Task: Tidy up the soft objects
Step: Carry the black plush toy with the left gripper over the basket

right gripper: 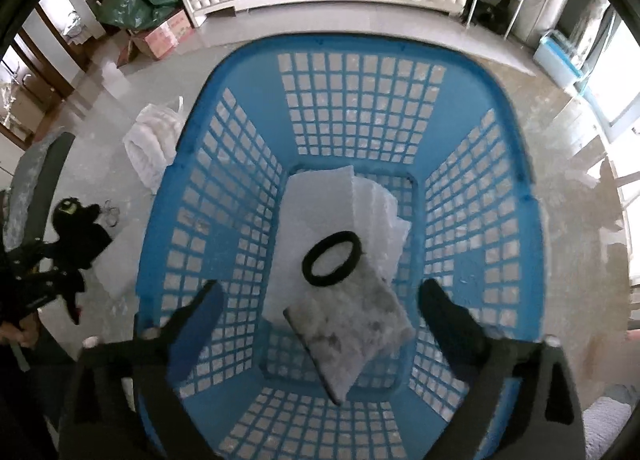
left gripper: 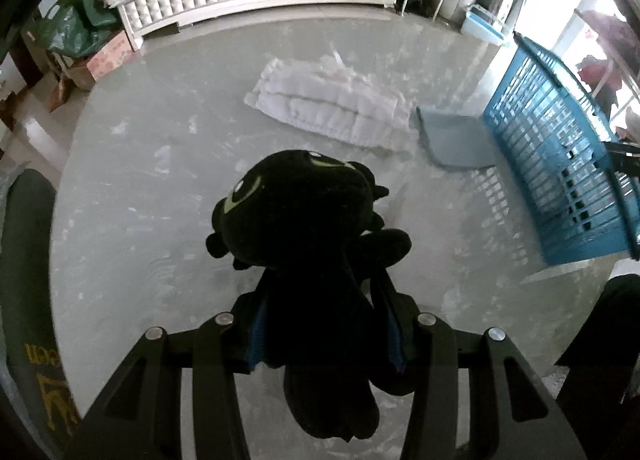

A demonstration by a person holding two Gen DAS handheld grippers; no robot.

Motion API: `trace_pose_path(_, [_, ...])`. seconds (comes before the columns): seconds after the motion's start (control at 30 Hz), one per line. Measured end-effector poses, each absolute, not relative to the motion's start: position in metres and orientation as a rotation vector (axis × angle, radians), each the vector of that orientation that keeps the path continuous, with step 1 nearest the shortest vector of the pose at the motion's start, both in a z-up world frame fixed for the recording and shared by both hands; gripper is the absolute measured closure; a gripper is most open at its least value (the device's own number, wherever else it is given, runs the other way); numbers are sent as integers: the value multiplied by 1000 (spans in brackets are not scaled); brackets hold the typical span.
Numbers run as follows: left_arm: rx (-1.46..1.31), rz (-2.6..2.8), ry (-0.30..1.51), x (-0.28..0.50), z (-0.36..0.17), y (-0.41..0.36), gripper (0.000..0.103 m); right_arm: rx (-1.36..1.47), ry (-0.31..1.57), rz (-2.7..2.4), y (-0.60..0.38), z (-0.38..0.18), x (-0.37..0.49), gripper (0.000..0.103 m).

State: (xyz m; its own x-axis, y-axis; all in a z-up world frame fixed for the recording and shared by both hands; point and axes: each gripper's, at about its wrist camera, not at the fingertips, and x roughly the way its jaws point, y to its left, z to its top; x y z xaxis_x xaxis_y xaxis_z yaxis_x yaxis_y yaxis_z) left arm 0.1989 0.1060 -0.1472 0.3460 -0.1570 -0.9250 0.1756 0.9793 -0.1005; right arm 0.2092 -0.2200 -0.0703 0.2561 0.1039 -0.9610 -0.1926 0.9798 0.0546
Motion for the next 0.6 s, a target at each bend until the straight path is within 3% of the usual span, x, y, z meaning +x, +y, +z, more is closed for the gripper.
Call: trace_pose_path(0.6, [39, -251, 1054, 163, -51, 75, 59, -45, 1197, 187, -263, -28, 137, 0])
